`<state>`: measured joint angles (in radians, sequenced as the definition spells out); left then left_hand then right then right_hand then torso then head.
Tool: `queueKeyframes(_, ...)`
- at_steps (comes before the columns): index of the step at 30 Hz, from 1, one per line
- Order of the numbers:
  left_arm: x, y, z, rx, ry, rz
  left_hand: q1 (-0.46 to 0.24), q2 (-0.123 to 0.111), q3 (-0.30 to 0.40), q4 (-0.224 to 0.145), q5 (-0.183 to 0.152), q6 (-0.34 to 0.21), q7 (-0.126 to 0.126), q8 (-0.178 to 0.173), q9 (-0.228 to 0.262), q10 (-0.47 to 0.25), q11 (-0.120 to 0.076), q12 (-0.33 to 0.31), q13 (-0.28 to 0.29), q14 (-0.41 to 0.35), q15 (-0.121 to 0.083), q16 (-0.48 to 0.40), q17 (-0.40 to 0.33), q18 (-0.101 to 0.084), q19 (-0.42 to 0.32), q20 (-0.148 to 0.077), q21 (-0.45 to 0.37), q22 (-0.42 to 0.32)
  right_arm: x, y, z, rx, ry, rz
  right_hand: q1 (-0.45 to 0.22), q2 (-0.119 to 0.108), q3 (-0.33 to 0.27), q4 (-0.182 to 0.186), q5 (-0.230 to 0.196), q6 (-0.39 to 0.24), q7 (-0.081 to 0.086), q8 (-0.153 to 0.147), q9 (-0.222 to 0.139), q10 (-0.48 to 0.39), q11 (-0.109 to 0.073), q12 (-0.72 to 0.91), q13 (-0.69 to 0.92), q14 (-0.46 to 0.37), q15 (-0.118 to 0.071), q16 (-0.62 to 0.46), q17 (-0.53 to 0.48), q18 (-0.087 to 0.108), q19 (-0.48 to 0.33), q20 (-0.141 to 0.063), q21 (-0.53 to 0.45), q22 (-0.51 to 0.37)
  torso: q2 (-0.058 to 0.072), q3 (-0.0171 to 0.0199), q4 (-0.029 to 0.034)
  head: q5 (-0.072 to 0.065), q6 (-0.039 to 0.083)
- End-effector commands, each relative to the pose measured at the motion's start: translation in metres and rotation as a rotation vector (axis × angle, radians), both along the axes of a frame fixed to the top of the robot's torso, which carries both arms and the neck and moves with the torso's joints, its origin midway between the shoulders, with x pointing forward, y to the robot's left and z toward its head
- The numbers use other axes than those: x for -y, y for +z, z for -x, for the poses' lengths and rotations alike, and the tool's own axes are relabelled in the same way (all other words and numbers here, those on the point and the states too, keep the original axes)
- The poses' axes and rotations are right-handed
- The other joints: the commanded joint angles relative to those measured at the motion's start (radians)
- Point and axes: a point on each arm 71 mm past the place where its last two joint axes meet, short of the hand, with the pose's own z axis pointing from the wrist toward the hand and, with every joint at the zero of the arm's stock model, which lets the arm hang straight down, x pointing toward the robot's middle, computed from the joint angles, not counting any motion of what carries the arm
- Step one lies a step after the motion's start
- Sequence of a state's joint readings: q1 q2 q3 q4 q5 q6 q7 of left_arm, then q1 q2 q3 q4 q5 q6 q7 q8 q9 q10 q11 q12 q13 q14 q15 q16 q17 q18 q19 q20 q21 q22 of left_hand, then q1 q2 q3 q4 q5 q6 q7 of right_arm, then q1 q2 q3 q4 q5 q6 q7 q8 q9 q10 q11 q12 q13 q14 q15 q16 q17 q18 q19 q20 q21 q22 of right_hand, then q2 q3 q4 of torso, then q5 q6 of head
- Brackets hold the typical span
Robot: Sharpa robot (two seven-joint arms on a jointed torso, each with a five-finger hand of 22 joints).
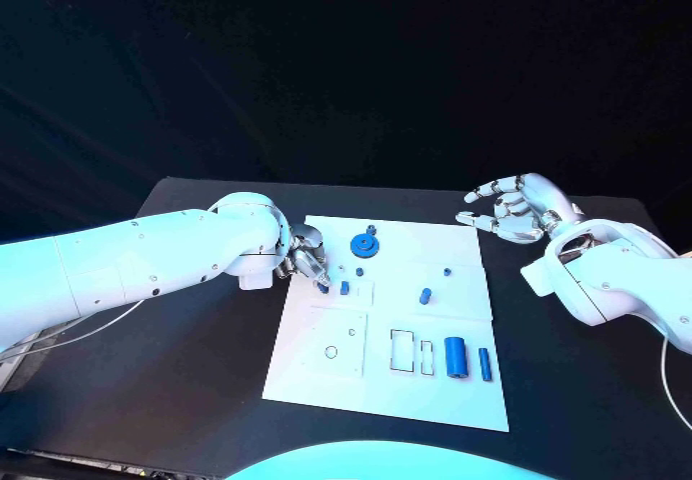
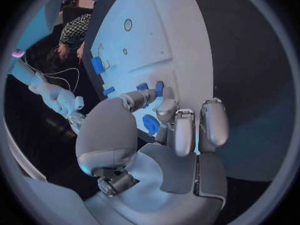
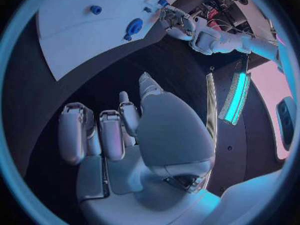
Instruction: Assemble the parts on the task board
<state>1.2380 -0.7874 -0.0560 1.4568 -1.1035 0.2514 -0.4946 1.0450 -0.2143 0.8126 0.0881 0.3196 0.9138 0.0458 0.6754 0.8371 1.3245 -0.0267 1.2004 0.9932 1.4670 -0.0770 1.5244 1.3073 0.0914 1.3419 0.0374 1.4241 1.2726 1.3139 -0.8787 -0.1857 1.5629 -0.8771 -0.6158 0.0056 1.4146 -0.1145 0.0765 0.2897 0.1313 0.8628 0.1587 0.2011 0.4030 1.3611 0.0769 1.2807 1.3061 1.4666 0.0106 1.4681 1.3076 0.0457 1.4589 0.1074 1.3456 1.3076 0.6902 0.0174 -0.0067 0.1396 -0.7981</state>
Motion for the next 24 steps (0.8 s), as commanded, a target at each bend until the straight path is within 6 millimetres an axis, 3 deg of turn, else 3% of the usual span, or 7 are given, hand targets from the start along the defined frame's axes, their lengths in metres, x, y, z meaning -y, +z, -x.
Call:
queueKeyframes(1, 0.0025, -0.0059, 0.0041, -0.035, -0.024, -0.01, -0.002, 0.009, 0.016, -0.02, -0.001, 0.004, -0.008, -0.001, -0.001, 0.005, -0.004, 0.002, 0.002, 0.079, -0.006, 0.003, 0.168, -0.021, 0.005, -0.004, 0.001, 0.001, -0.0012, -0.0001, 0.0007, 0.0, 0.014, 0.005, -0.013, 0.001, -0.003, 0.0, 0.005, -0.006, 0.002, 0.003, -0.001, -0.006, -0.002, -0.005, -0.002, 0.059, -0.009, -0.004, 0.084, 0.005, -0.005, 0.0, -0.007, 0.161, 0.0, -0.0001, -0.0002, 0.0, -0.001)
queueKeyframes(6, 0.0021, -0.0057, 0.004, -0.03, -0.027, -0.017, -0.009, -0.002, 0.002, -0.015, -0.002, 0.005, -0.009, -0.004, -0.003, 0.002, -0.005, -0.001, -0.001, 0.078, -0.007, 0.002, 0.166, -0.021, 0.005, -0.005, 0.0, 0.0, -0.0003, 0.0, 0.0008, 0.001, 0.012, 0.005, -0.013, 0.001, -0.003, 0.0, 0.005, -0.006, 0.002, 0.003, -0.001, -0.006, -0.002, -0.005, -0.002, 0.059, -0.009, -0.004, 0.084, 0.005, -0.005, 0.0, -0.007, 0.161, 0.0, -0.0004, 0.0007, 0.0, -0.001)
queueKeyframes(12, 0.0023, -0.0052, 0.004, -0.018, -0.035, -0.028, -0.033, -0.022, -0.061, 0.023, -0.006, 0.019, -0.011, -0.016, -0.011, -0.001, -0.007, -0.002, 0.001, 0.077, -0.009, 0.001, 0.164, -0.021, 0.006, -0.007, -0.003, -0.001, 0.0025, -0.0001, 0.0001, 0.001, 0.005, 0.007, -0.015, 0.001, -0.003, 0.0, 0.005, -0.007, 0.002, 0.003, -0.001, -0.007, -0.002, -0.006, -0.003, 0.058, -0.009, -0.006, 0.082, 0.006, -0.006, 0.0, -0.008, 0.161, 0.0, -0.0009, 0.001, 0.001, -0.001)
queueKeyframes(24, 0.0016, -0.0054, 0.0045, -0.022, -0.04, -0.035, -0.042, -0.024, -0.138, 0.071, -0.007, 0.03, -0.01, -0.026, -0.017, -0.001, -0.005, -0.001, 0.005, 0.077, -0.008, 0.001, 0.164, -0.021, 0.007, -0.007, -0.006, -0.001, 0.0036, -0.0001, -0.0003, 0.003, 0.002, 0.009, -0.015, 0.0, -0.004, 0.0, 0.005, -0.007, 0.002, 0.003, -0.001, -0.007, -0.002, -0.006, -0.003, 0.058, -0.009, -0.006, 0.082, 0.006, -0.006, 0.0, -0.009, 0.16, 0.0, -0.001, 0.0013, 0.003, -0.002)
